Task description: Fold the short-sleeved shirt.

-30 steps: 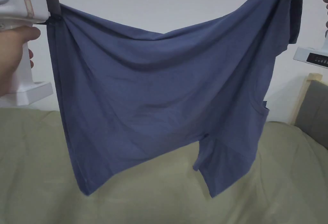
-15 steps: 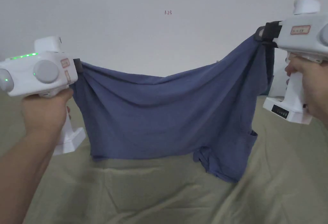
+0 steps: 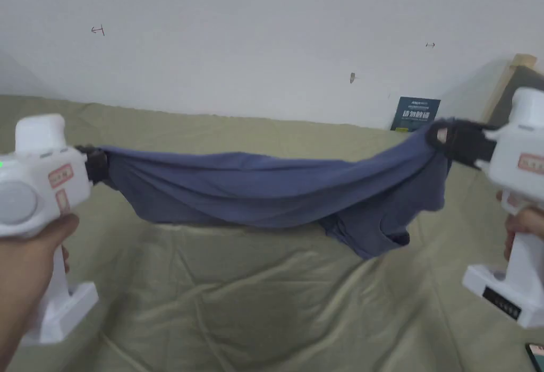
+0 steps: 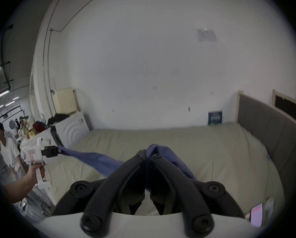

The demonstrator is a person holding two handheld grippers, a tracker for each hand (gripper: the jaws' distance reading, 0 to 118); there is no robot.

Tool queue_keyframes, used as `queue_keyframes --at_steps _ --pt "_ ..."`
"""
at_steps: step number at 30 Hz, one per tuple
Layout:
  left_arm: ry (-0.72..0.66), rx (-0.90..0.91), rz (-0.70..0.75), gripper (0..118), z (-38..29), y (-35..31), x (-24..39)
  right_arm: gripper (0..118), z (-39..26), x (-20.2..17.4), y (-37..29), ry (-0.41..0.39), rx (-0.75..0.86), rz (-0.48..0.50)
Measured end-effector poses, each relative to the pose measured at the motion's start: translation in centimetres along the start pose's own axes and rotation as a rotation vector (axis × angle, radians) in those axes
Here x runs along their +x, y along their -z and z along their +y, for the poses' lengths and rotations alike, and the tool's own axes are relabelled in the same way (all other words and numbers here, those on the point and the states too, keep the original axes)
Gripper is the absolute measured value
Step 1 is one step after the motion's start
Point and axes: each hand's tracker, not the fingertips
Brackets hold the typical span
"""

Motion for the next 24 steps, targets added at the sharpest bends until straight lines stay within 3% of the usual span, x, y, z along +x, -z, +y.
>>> queue_keyframes --at_steps 4,6,8,11,13,14,15,16,17,18,21,24 --pt "-0.03 -0.121 -0.002 0 -9.5 -4.9 -1.9 4 -10.5 0.1 -4.9 0.064 -0.097 -0.019" --pt "-0.01 -0.188 0.039 0 -14.6 -6.5 -2.8 4 -16.5 0.3 -6.5 0.062 -0.19 -0.036" --pt "-0.027 -0.27 -0.017 0 -18.8 -7.0 -4.0 4 -21.9 0.6 -7.0 0.054 -0.295 -0.083" --pt "0.05 -0.384 0.02 0 -23.1 -5.7 -5.4 4 -28.0 1.6 -6.6 0.07 -0.434 -0.125" --pt "0.069 -0.39 -0.058 1 -23.4 -5.5 -5.5 4 -29.5 1.9 -6.5 0.084 -0.424 -0.152" --pt "0.096 -0.392 -0.059 15 -22.8 -5.4 -5.2 13 -29.8 2.1 -6.7 0.104 -0.406 -0.153" --pt "0.105 -0.391 -0.05 50 -22.4 -5.4 -5.2 41 -29.7 2.4 -6.8 0.118 -0.401 -0.167" --pt "0.102 -0.392 -0.059 94 -21.9 -5.6 -5.4 85 -29.3 2.4 -6.7 0.134 -0.424 -0.177" --pt "0.103 -0.383 -0.074 118 -21.4 -6.3 -5.4 118 -29.1 2.2 -7.0 0.148 -0.443 -0.177" --pt "0.14 -0.271 -0.135 116 -20.5 -8.5 -4.4 116 -28.8 1.4 -8.2 0.148 -0.427 -0.153" --pt "0.21 -0.305 -0.124 118 -19.6 -13.3 -3.3 116 -28.4 -1.8 -11.7 0.025 -0.322 -0.145" --pt "0.278 -0.318 -0.077 118 -19.6 -16.7 -1.5 110 -26.6 -5.7 -13.3 -0.076 -0.331 -0.202"
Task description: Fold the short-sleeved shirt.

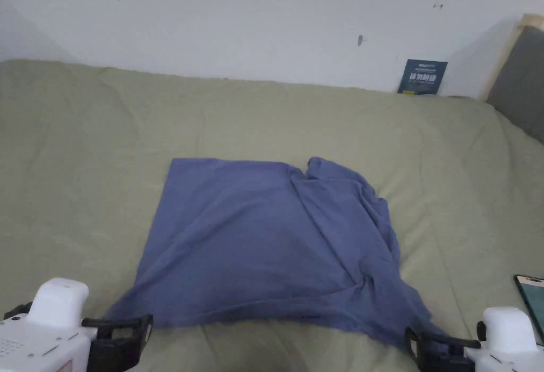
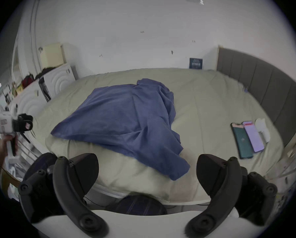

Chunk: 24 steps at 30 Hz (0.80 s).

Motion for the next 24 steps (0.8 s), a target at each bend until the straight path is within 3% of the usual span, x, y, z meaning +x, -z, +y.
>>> queue_keyframes --at_steps 1,2,3,4,5,7,8,9,10,11,12,13,24 --pt "0.008 -0.008 0.037 114 -0.5 -0.7 0.4 96 -0.2 -0.8 -0.6 -0.008 -0.01 -0.023" --pt "0.024 -0.025 0.061 98 -1.1 -0.8 0.1 56 -0.6 -1.6 -1.1 0.005 -0.002 -0.027" --pt "0.005 -0.037 0.054 62 -1.6 -1.1 0.2 21 0.1 -2.3 -1.8 0.018 0.013 -0.032" --pt "-0.028 -0.078 0.049 11 -1.9 -1.1 -0.1 4 -0.3 -2.8 -2.0 0.034 0.021 -0.05" --pt "-0.054 -0.103 0.047 0 -2.3 -0.7 -0.4 4 -0.8 -3.1 -2.0 0.05 0.027 -0.083" --pt "-0.146 -0.124 0.017 0 -3.0 -0.1 -1.0 4 -0.9 -3.5 -2.3 0.084 0.037 -0.052" --pt "-0.142 -0.158 -0.038 0 -2.9 0.5 -1.1 4 -1.2 -3.6 -2.2 0.106 0.027 -0.04" --pt "-0.118 -0.191 0.006 0 -2.6 1.1 -1.1 4 -1.4 -3.6 -2.1 0.111 0.022 -0.049" --pt "-0.081 -0.202 0.024 14 -3.3 1.7 -0.7 4 -1.7 -3.5 -2.0 0.113 0.024 -0.049" --pt "-0.059 -0.206 0.029 74 -3.2 2.4 -0.6 4 -1.3 -3.7 -2.1 0.11 0.023 -0.046" --pt "-0.061 -0.211 0.034 116 -2.8 3.2 -0.8 4 -1.4 -3.6 -1.8 0.102 0.01 -0.046" --pt "-0.01 -0.201 0.084 116 -2.3 4.2 -1.4 4 -1.5 -3.4 -1.5 0.099 -0.004 -0.053" --pt "0.025 -0.302 0.119 109 -0.6 14.8 -4.9 4 -1.5 -1.6 0.0 0.188 -0.072 -0.097"
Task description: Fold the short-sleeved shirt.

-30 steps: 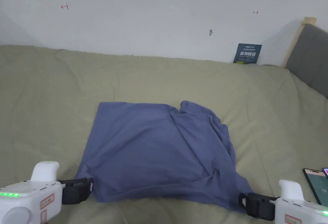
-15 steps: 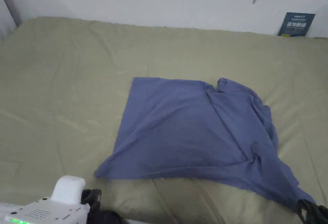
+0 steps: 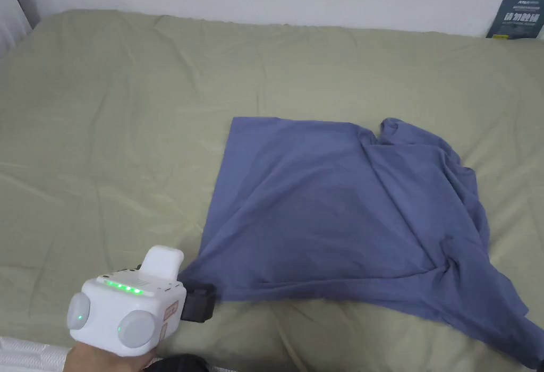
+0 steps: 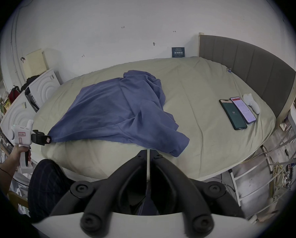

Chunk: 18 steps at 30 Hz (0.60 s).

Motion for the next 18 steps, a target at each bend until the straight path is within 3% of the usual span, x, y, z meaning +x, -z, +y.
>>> queue_keyframes --at_steps 1,2,5,7,10,13,14,15,17,18 --pt "0.012 -0.006 0.022 107 0.3 0.4 0.1 4 0.1 0.2 0.2 0.004 -0.003 0.0" --pt "0.039 -0.026 0.032 96 0.6 0.8 0.1 4 0.2 0.4 0.4 0.015 -0.008 0.0" --pt "0.088 -0.026 -0.031 31 1.2 0.4 0.8 4 0.7 0.7 0.5 0.02 -0.014 -0.012" --pt "0.122 -0.039 -0.015 9 1.5 -0.1 1.8 4 1.0 1.0 0.6 0.023 -0.018 -0.017" --pt "0.119 -0.032 -0.014 3 1.8 -0.8 2.6 4 1.6 1.3 1.3 0.009 -0.034 -0.036" --pt "0.003 -0.002 -0.084 3 2.3 -2.0 2.6 5 2.0 1.6 2.1 -0.02 -0.063 -0.068" --pt "-0.008 0.018 -0.077 3 2.5 -2.6 2.8 10 2.1 1.7 2.6 -0.037 -0.084 -0.083" --pt "-0.012 0.02 -0.076 3 2.6 -3.0 2.8 29 2.2 1.9 3.2 -0.055 -0.118 -0.085" --pt "-0.042 0.023 -0.085 3 2.9 -3.4 2.6 109 2.3 2.4 4.7 -0.066 -0.179 -0.103" --pt "-0.052 0.033 -0.089 3 3.0 -3.5 2.7 118 2.2 2.6 5.5 -0.058 -0.175 -0.09"
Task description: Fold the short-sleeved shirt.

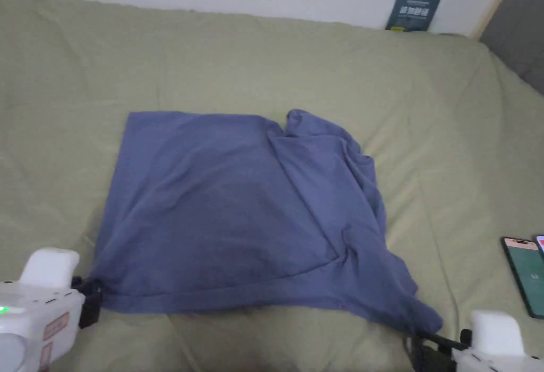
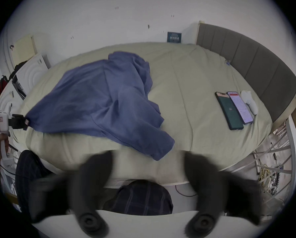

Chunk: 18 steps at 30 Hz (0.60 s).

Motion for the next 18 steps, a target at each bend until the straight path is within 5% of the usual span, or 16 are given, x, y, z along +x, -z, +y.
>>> queue_keyframes --at_steps 10,11,13,18 --pt "-0.034 0.021 -0.014 3 0.0 -1.0 1.3 118 1.5 0.5 7.0 -0.103 -0.08 -0.007" --pt "-0.036 0.034 -0.024 3 -0.1 -1.0 1.4 98 1.6 0.6 7.2 -0.098 -0.097 0.048" --pt "-0.054 0.042 -0.043 3 -0.2 -1.0 1.2 5 2.0 0.2 7.1 -0.083 -0.09 0.001" --pt "-0.118 0.023 -0.096 3 -0.4 -0.6 0.9 5 2.3 -0.7 5.8 -0.065 -0.075 0.028"
